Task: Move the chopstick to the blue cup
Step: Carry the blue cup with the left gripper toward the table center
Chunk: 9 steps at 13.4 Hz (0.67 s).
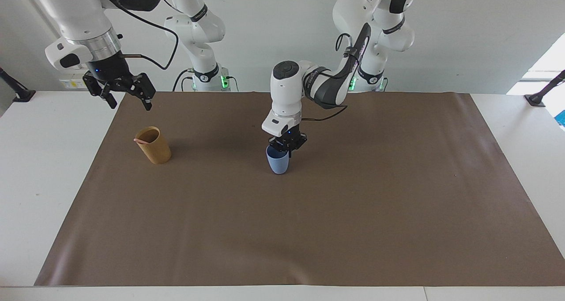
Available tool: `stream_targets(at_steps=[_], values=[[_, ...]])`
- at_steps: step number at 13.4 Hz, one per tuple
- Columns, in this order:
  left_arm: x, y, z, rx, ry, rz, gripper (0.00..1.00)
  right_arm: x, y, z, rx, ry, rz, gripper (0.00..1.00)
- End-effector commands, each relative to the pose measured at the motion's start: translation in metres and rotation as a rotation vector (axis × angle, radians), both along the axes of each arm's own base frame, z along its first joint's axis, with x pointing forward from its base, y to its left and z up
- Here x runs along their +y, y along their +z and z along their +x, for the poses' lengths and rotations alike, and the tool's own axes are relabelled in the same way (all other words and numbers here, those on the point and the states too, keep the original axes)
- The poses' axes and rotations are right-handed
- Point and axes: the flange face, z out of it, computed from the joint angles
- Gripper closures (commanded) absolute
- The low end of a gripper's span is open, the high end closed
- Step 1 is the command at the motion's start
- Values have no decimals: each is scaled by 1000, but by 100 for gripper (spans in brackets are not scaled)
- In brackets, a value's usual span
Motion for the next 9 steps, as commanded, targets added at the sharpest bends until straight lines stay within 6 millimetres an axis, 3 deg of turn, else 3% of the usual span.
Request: stream_targets(at_steps=[1, 2, 4, 9], values=[[1, 0, 4, -25, 3, 1, 15, -10, -5, 4, -16, 5, -12, 0], [5, 4, 8, -28, 9, 1, 0, -14, -6, 4, -18, 4, -14, 0], [24, 26, 21, -41, 26, -3, 0, -17, -13, 5, -14, 4, -29, 0], [78, 96, 38, -64, 64, 3, 0, -37, -90, 10, 19, -14, -29, 0]])
